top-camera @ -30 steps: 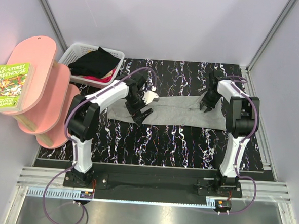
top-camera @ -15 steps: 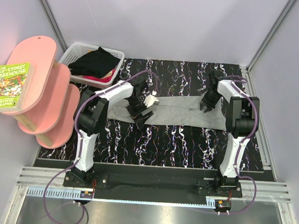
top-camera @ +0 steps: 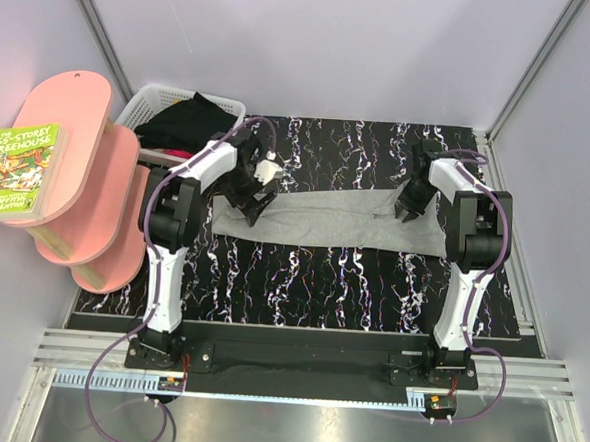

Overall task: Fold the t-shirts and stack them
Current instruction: Fold the other side of the tshirt into a rectangle

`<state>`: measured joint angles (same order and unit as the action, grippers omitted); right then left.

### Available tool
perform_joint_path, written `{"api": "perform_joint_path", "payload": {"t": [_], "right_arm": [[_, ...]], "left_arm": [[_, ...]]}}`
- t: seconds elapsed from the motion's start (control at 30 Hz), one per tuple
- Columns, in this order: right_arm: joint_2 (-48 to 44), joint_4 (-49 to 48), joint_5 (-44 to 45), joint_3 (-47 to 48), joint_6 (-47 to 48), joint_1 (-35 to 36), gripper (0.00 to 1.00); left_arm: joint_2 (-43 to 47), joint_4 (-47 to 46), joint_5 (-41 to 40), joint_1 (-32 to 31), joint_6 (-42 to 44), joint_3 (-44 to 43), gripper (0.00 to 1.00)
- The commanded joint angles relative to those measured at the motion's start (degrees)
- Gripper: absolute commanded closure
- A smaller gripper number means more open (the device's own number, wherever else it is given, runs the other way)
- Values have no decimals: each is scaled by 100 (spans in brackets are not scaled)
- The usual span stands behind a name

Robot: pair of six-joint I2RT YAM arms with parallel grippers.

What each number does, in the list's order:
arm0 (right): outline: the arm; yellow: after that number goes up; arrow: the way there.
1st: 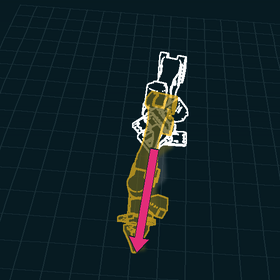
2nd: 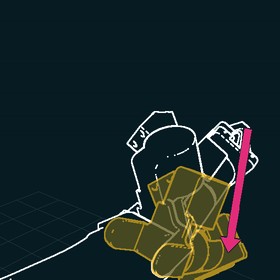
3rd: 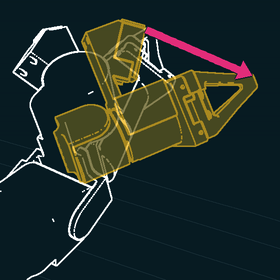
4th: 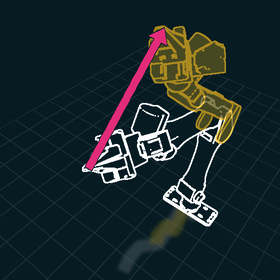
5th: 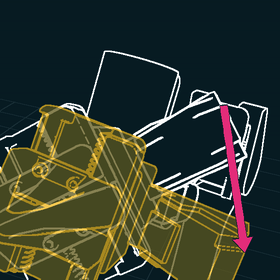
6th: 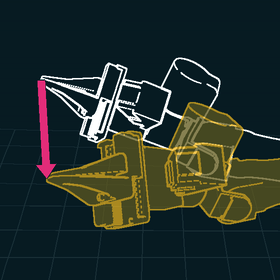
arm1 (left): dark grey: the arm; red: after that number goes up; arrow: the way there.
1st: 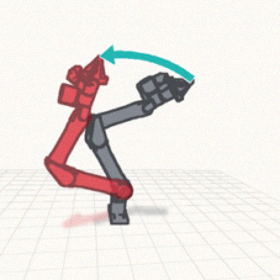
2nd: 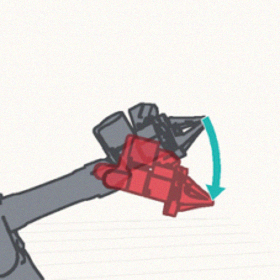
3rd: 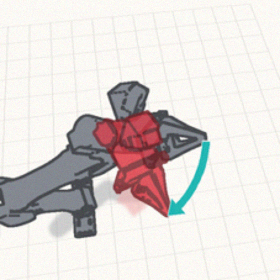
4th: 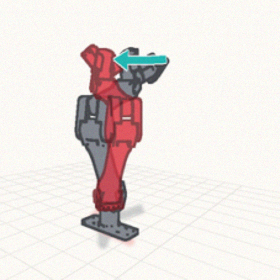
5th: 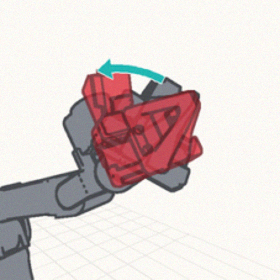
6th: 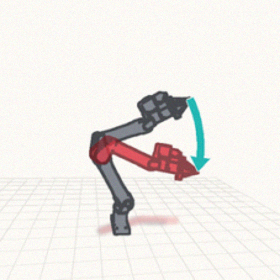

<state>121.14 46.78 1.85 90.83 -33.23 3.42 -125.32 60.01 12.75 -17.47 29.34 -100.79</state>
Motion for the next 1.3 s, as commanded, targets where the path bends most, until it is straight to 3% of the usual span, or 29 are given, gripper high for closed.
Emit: {"api": "perform_joint_path", "payload": {"t": [0.0,0.57,0.6,0.63,0.73,0.9,0.93,1.07,1.17,1.27], "right_arm": [[-126,-99,167,-144,89,9,68],[-187,-231,255,-346,98,-8,70],[-196,-231,255,-346,98,-8,70],[-205,-223,272,-355,98,-8,70],[-214,-223,272,-338,80,-8,70],[-231,-222,272,-337,80,-17,70],[-223,-222,264,-338,80,-17,70],[-231,-223,272,-338,80,-17,71],[-231,-231,272,-338,80,-8,71],[-240,-231,290,-346,89,-26,71]], "left_arm": [[24,-86,-528,183,19,-353,1],[1202,-727,-739,385,107,973,2],[1281,-736,-713,385,107,1035,4],[1316,-736,-669,385,124,1061,13],[1370,-736,-555,385,159,1123,26],[1247,-727,-590,385,159,1132,33],[1220,-745,-581,385,159,1132,42],[1097,-754,-572,385,133,1071,55],[1009,-754,-590,385,124,1009,61],[1009,-745,-616,385,124,1009,59]]}}
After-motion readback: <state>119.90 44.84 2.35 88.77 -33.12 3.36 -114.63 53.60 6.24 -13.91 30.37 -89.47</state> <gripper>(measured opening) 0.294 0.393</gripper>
